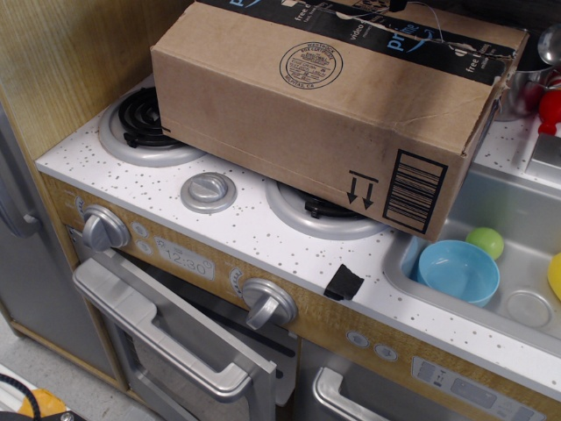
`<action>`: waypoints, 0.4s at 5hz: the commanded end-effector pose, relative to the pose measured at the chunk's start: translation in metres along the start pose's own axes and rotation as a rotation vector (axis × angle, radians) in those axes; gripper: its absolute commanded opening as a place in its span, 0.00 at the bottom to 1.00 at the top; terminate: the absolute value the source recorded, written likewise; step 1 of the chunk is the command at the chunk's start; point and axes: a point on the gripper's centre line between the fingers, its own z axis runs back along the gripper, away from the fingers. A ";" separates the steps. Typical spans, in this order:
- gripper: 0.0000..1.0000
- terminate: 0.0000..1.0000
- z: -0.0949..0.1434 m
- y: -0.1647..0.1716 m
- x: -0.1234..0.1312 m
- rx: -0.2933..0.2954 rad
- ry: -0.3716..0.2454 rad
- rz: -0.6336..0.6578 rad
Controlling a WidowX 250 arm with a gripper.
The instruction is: Open large4fbox flaps
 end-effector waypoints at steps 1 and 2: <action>1.00 0.00 0.000 0.000 0.000 0.000 0.000 0.000; 1.00 0.00 -0.004 0.004 0.002 -0.010 -0.007 0.020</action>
